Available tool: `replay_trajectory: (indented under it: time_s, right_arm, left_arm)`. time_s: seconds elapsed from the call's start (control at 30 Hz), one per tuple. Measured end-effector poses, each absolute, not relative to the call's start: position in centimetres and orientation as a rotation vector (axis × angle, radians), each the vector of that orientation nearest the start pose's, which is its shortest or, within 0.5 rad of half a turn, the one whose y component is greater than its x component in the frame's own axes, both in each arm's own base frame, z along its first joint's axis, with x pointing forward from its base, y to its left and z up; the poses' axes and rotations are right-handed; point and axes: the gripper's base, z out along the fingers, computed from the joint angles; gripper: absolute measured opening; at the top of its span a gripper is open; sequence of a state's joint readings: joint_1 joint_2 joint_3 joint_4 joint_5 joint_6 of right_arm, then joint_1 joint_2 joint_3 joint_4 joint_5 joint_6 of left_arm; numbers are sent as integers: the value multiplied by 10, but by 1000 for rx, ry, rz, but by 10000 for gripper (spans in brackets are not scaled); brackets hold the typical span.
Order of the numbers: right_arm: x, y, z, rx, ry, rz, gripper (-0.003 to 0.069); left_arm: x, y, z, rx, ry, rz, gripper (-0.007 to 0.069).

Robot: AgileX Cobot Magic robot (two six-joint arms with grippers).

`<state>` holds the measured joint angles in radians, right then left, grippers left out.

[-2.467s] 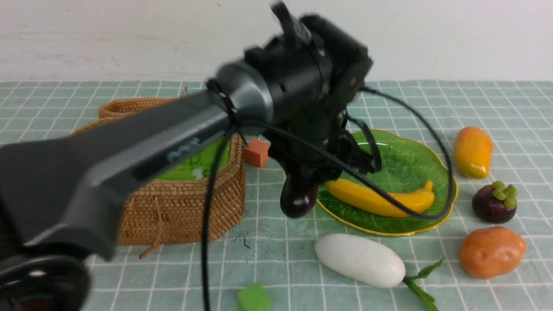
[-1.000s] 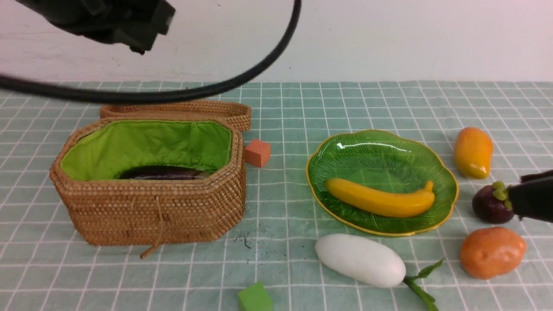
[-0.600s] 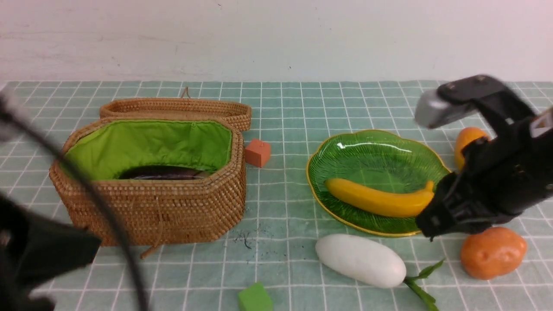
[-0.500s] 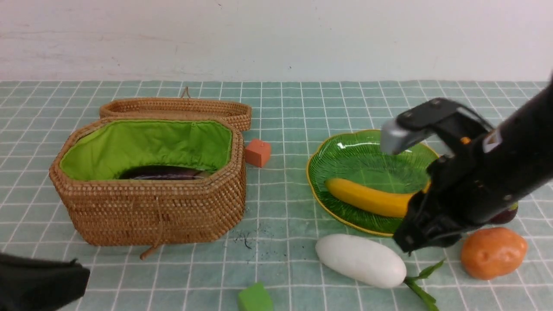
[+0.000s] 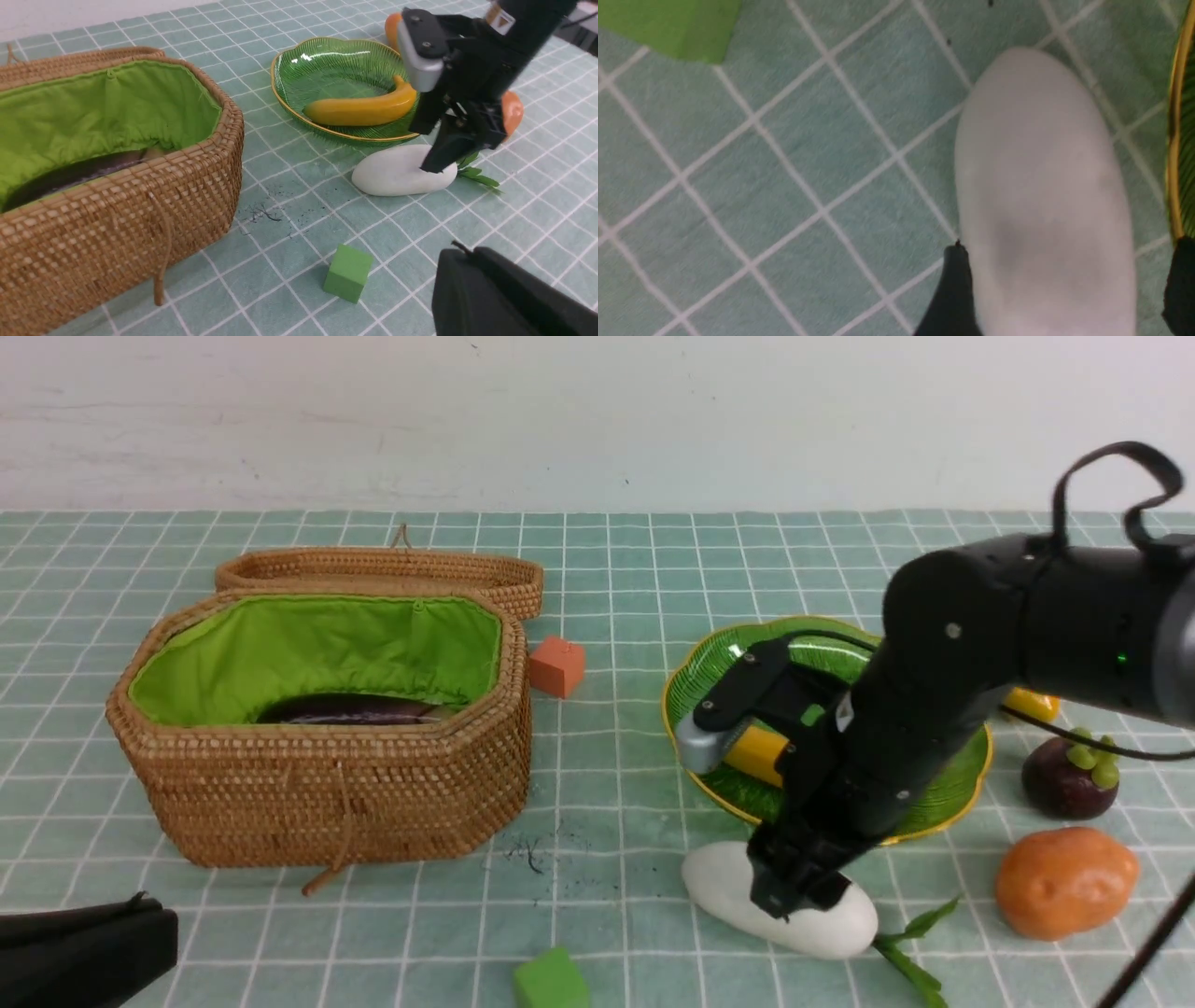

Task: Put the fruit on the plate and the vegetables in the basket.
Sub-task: Take a daikon with your right arm and place it on the basket on the left.

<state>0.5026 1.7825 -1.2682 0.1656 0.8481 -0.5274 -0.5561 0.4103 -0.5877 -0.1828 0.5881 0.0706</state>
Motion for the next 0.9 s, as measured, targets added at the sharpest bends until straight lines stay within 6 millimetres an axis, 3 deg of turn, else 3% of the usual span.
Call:
replay_trajectory:
  time_s: [0.27, 0.67, 0.9]
  right_arm:
    - [322, 188, 196, -1454, 2495, 111, 578]
    - [318, 193, 192, -1625, 2425, -26, 581]
    - [317, 194, 196, -1632, 2411, -37, 581]
  left_arm:
    - [62, -49, 329, 534, 1857, -523, -13]
    - [61, -49, 328, 539, 1867, -520, -13]
    - [61, -49, 327, 543, 1867, -514, -13]
